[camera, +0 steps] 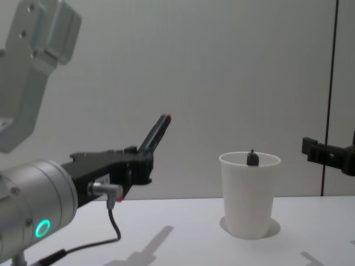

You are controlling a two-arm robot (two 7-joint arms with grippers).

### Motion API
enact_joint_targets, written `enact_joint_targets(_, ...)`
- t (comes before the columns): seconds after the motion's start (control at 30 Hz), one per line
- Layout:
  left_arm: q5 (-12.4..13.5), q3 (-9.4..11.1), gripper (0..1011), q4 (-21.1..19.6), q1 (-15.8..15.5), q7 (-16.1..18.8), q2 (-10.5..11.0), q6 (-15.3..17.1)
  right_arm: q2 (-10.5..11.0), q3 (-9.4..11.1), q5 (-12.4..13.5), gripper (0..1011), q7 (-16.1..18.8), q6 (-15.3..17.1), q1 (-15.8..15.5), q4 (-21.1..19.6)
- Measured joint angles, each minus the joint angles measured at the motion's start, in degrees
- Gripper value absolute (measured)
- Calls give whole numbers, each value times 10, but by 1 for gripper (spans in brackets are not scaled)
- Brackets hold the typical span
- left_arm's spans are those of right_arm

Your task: Place the pen into the pen holder.

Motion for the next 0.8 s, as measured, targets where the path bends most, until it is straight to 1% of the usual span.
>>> enact_joint_targets(0.1, 0, -1, 172, 2, -1, -17, 1, -18, 0, 0, 0, 1001, 0, 0, 0, 0)
enact_joint_targets(0.17, 0, -3, 173, 5, -5, -38, 3, -36, 0, 0, 0, 1001, 0, 0, 0, 0)
enact_joint_targets(0.3, 0, -4, 172, 10, -9, -62, 3, -53, 0, 0, 0, 1001, 0, 0, 0, 0)
enact_joint_targets(0.37, 0, -4, 172, 14, -12, -80, 2, -64, 0, 0, 0, 1001, 0, 0, 0, 0)
enact_joint_targets(0.4, -1, -4, 173, 17, -15, -95, 2, -71, 0, 0, 0, 1001, 0, 0, 0, 0)
enact_joint_targets(0.47, -1, -4, 173, 20, -17, -107, 1, -76, 0, 0, 0, 1001, 0, 0, 0, 0)
enact_joint_targets(0.57, -2, -4, 173, 28, -25, -141, -1, -87, 0, 0, 0, 1001, 0, 0, 0, 0)
enact_joint_targets(0.6, -2, -4, 173, 28, -25, -141, -1, -87, 0, 0, 0, 1001, 0, 0, 0, 0)
enact_joint_targets(0.67, -1, -3, 173, 33, -29, -158, -2, -92, 0, 0, 0, 1001, 0, 0, 0, 0)
enact_joint_targets(0.8, 6, 0, 172, 43, -36, -193, -5, -99, 0, 0, 0, 1001, 0, 0, 0, 0)
